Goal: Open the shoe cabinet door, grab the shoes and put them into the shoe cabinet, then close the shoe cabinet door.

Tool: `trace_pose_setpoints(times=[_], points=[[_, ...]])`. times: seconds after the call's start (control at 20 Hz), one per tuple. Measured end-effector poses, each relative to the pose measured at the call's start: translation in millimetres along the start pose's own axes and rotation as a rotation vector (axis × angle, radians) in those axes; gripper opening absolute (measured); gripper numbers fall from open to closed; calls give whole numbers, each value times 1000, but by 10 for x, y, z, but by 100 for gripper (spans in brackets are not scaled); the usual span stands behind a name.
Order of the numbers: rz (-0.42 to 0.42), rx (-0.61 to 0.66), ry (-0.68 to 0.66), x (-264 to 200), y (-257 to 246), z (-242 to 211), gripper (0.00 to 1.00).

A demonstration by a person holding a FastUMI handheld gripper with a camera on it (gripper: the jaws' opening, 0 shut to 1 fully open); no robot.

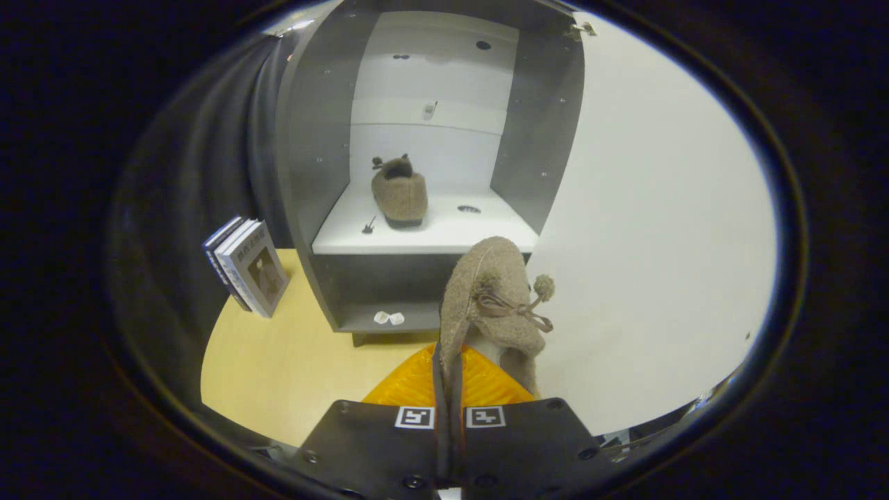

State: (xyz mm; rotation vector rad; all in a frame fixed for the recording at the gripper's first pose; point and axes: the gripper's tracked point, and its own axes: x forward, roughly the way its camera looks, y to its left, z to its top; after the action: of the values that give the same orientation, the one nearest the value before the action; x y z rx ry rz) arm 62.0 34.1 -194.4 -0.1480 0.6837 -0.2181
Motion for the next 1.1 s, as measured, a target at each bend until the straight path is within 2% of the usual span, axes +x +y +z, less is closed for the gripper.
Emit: trace_pose_setpoints(times=[0.25,0.65,0.95,1.1], points=[[9,-49,-19,475,-129,643,3],[27,-127,-31,1596,-241,1577,3],[60,-211,51,2275,-131,1672,3],[74,-250,79,2446,-73,1670,3]])
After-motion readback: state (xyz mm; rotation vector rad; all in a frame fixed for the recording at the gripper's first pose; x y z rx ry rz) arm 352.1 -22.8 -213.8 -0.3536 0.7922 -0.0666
